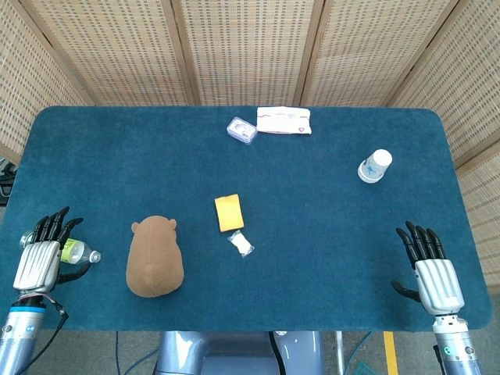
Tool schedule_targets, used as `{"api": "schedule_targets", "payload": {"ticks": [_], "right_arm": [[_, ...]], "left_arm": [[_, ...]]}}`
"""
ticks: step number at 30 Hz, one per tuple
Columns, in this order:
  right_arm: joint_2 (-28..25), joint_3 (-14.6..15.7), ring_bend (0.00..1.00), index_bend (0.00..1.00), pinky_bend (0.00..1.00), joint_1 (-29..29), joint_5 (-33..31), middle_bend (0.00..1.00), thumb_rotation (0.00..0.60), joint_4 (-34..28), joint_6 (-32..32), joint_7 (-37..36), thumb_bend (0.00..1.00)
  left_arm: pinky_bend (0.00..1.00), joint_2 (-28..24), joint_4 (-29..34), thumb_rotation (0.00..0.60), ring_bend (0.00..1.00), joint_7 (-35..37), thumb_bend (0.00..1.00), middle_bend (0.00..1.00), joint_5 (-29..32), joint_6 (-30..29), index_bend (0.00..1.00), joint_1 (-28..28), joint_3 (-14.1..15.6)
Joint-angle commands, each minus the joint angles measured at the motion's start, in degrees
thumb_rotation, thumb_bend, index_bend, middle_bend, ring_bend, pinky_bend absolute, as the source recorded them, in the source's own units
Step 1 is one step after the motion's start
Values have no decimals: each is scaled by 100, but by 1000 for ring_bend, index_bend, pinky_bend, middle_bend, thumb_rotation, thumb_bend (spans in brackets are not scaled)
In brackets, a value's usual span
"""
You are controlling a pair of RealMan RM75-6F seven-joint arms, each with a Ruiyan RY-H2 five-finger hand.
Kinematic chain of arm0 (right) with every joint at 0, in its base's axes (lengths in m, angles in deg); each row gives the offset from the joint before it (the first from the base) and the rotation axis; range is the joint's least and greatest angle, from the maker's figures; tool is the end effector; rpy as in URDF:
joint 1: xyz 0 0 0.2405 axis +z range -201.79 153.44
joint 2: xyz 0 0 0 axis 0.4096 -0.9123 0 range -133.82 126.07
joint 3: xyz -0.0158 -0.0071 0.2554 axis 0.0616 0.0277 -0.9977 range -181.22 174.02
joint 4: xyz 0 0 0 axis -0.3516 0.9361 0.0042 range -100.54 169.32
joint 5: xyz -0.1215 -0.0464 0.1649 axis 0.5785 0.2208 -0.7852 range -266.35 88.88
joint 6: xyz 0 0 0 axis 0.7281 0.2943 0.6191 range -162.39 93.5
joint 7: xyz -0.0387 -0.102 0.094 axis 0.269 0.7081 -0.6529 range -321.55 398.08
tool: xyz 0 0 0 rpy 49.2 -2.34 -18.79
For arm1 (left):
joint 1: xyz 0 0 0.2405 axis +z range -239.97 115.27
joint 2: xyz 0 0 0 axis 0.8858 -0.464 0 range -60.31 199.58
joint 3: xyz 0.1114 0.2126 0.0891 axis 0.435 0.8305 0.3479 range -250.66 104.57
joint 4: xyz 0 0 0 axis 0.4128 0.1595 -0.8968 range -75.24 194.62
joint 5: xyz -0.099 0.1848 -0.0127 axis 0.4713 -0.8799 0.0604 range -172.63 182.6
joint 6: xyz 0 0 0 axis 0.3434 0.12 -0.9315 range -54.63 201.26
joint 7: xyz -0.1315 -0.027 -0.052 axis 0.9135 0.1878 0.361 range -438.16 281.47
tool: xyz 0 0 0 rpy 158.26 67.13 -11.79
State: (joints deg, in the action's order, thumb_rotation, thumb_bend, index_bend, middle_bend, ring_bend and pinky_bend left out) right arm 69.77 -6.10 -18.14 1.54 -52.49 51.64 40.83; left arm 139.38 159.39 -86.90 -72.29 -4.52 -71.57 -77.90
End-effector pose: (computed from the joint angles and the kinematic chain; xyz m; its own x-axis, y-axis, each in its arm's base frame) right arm -0.2986 -0.1856 0.1113 0.3759 0.0150 0.9265 -0.9213 -0.1010 0.3755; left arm -0.2812 0.2049 0.1102 0.3013 0.1061 0.9476 0.9514 0.0329 -0.3062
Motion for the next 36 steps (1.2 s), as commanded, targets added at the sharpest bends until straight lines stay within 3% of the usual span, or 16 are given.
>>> {"api": "schedule_targets", "payload": {"ticks": [1,9,14,18,26,36], "right_arm": [[17,4,0,0,0,12,-10,0,600,18,-29,19,144],[88,13,0,0,0,44,-45,0,600,97,-116,77,145],[134,2,0,0,0,59,-95,0,600,148,-164,126,145],[164,8,0,0,0,69,-85,0,600,167,-172,160,144],[150,-17,0,0,0,59,-100,0,600,178,-126,81,145],[135,-37,0,0,0,51,-97,0,600,200,-77,-36,144]], "left_arm": [[0,-424,229,600,0,563,277,0,484,672,219,-281,-232],[0,-1226,317,600,0,1243,323,0,1940,2432,343,-1156,-893],[0,-1508,81,600,0,1280,346,0,2955,3565,406,-1807,-1080],[0,-1518,-195,600,0,1157,391,0,3678,4278,425,-2335,-993],[0,-1053,-807,600,0,934,395,0,4879,4864,442,-3179,-520],[0,-694,-1283,600,0,1017,402,0,5489,5208,467,-3720,-86]]}}
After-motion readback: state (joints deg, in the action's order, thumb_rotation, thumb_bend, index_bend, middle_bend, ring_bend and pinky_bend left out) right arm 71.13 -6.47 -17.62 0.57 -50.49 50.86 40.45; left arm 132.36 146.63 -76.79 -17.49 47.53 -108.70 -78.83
